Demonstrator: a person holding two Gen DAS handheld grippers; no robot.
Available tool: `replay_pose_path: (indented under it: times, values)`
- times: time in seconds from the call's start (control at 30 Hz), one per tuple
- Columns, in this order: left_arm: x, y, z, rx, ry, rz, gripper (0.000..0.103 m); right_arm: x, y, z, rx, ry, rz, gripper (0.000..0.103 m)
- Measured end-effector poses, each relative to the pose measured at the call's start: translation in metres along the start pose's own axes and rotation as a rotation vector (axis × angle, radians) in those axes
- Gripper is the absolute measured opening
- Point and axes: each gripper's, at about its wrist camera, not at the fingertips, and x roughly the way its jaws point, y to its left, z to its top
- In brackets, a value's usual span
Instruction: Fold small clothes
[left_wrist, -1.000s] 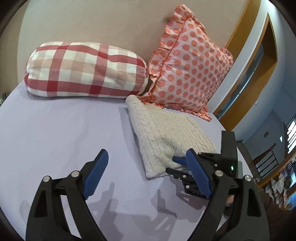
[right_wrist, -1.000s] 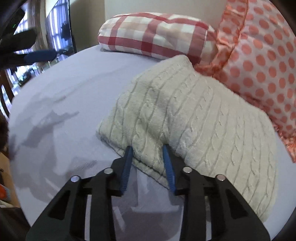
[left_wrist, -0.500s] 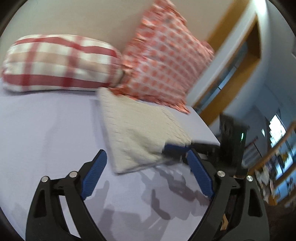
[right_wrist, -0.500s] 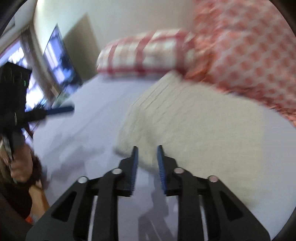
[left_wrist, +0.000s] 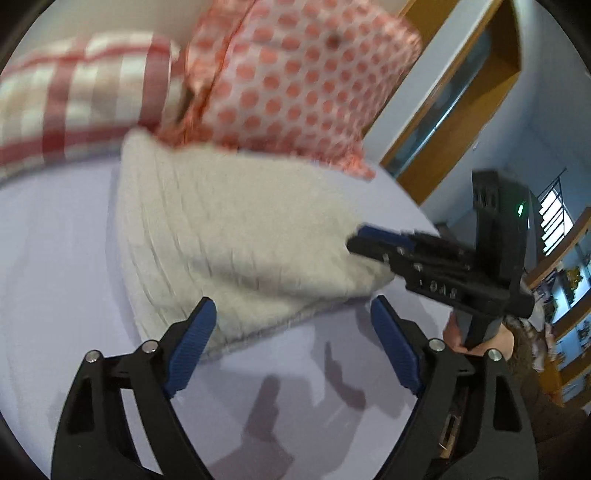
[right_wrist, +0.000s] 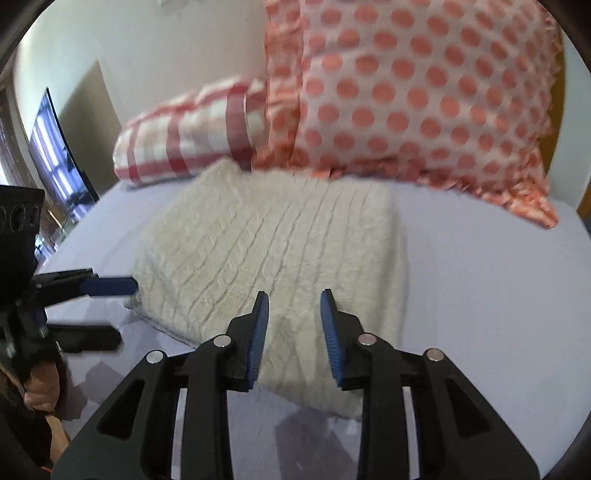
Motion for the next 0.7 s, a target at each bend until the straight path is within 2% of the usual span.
replay_pose_path:
  times: [0.13,0.2,0.23,0.27,0.3,0.33,0.37,0.43,0.5,0.6,0.7]
  values:
    - [0.005,-0.018,0.002,0.057,0.007,-0.014,0.087,0.003,0.001,-0.008,-0.042,0.033,-0.052,0.035]
    - [0.016,-0.026,0.000,0.100,0.023,0.013,0.087,0.017,0.003,-0.014,-0.078,0.079,-0.144,0.036]
    - [0.022,-0.028,-0.001,0.106,0.036,0.019,0.087,0.022,0.004,-0.016,-0.091,0.091,-0.177,0.040]
    - [0.023,-0.028,-0.001,0.103,0.043,0.018,0.087,0.028,0.005,-0.015,-0.110,0.089,-0.219,0.047]
    - [0.025,-0.027,-0.001,0.100,0.048,0.020,0.087,0.033,0.004,-0.014,-0.123,0.082,-0.263,0.075]
    - [0.026,-0.027,-0.001,0.098,0.047,0.021,0.087,0.037,0.001,-0.013,-0.136,0.074,-0.323,0.086]
    - [0.024,-0.023,-0.001,0.088,0.043,0.022,0.087,0.038,-0.006,-0.011,-0.123,0.074,-0.321,0.086]
    - [0.018,-0.018,-0.001,0.067,0.032,0.012,0.087,0.032,-0.019,-0.009,-0.045,0.079,-0.238,0.081]
    - [0.015,-0.013,0.002,0.042,0.018,-0.006,0.088,0.015,-0.014,-0.009,-0.064,0.018,-0.234,0.080]
    - [0.023,-0.008,0.004,0.020,0.037,0.001,0.089,0.010,-0.006,-0.008,-0.062,0.005,-0.185,0.080]
    - [0.049,0.003,-0.002,-0.021,0.135,0.082,0.089,0.040,-0.004,-0.012,-0.110,0.106,-0.272,0.082]
